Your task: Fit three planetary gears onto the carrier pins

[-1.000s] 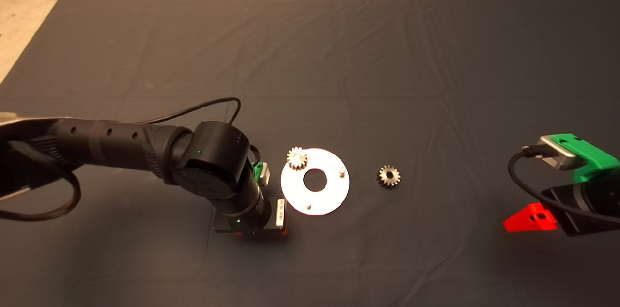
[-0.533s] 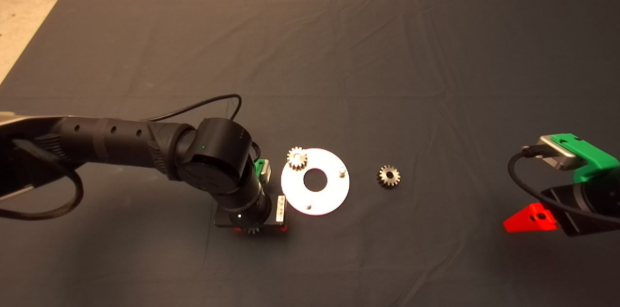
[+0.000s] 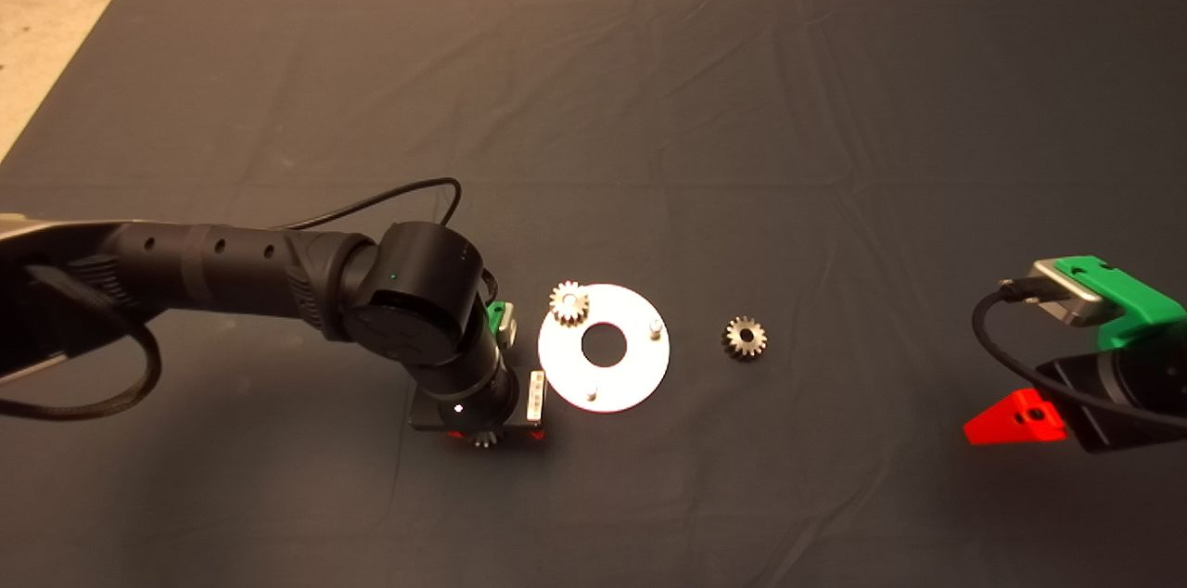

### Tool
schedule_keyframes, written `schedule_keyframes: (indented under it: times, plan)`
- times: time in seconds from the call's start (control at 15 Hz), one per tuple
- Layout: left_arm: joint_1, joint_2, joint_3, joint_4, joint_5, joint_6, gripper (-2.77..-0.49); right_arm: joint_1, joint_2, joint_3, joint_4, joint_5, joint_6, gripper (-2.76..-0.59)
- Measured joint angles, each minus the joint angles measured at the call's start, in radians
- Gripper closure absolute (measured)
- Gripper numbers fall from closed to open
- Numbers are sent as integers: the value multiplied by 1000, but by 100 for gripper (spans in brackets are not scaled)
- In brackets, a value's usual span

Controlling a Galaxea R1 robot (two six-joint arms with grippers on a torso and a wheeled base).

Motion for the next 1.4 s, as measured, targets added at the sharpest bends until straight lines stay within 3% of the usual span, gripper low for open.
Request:
schedule_keyframes:
  times: [1.4]
  plan:
    - [0, -11, -13, 0, -3, 6, -180, 0, 0, 0, 0, 0, 0, -273]
